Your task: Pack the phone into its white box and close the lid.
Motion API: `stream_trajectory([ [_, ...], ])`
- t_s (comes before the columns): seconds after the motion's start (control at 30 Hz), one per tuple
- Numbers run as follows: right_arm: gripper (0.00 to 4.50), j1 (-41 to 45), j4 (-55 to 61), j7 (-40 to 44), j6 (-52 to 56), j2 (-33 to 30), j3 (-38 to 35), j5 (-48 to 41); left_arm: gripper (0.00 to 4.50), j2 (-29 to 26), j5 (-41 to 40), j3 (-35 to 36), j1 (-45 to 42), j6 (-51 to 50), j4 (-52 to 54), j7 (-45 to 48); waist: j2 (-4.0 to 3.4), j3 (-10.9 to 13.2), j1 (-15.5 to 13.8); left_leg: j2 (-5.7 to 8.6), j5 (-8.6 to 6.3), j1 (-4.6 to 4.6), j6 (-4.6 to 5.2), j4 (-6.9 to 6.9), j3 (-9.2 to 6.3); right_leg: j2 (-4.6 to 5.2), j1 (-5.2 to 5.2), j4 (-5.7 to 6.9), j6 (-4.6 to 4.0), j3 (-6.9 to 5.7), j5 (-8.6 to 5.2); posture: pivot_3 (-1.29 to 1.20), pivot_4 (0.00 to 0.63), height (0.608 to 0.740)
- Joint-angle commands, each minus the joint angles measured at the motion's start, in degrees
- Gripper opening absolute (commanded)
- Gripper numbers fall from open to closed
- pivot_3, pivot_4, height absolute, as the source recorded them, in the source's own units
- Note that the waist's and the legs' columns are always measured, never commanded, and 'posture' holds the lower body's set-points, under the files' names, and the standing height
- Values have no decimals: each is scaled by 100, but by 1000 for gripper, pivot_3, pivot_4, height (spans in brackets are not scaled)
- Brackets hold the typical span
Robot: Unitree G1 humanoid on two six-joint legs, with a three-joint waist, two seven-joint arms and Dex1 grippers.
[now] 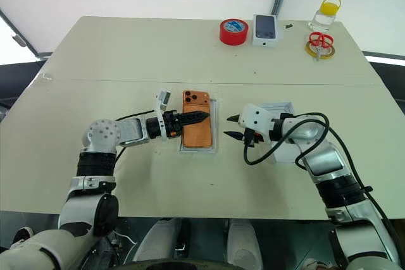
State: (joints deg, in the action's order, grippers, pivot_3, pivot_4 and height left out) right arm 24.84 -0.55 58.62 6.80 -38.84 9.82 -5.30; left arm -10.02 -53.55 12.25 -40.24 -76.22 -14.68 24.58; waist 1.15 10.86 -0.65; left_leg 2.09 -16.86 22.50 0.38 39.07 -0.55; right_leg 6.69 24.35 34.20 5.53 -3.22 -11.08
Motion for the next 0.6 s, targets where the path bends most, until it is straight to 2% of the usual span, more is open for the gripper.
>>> stream_trajectory([
  [0.03, 1962, 144, -23, -69, -176, 71, -42, 32, 3555, 51, -346, 332, -306, -448, 386, -264, 0, 0, -6, 1, 0, 0, 0, 0, 0, 0, 0, 0, 0, 0, 0, 0, 150, 740],
  [0.27, 1962, 233, -232, -154, -386, 109, -30, 131, 3555, 52, -293, 845, -313, -875, 305, -833, 0, 0, 1, 2, 15, 0, -26, -1, -1, 0, 0, 0, 1, 1, 0, 0, 150, 740],
  [0.47, 1962, 241, -259, -166, -437, 137, -28, 179, 3555, -5, 83, 585, -181, -482, 393, -796, 0, 0, -5, 3, 16, 0, -29, -1, 0, 0, -1, 0, 0, 1, 0, 0, 150, 740],
  [0.6, 1962, 271, -257, -166, -468, 145, -33, 193, 3555, -68, 106, 494, -283, -627, 547, -754, 0, 0, -2, 3, 18, 0, -31, -1, 0, 1, -1, 0, 0, 2, 0, 0, 150, 740],
])
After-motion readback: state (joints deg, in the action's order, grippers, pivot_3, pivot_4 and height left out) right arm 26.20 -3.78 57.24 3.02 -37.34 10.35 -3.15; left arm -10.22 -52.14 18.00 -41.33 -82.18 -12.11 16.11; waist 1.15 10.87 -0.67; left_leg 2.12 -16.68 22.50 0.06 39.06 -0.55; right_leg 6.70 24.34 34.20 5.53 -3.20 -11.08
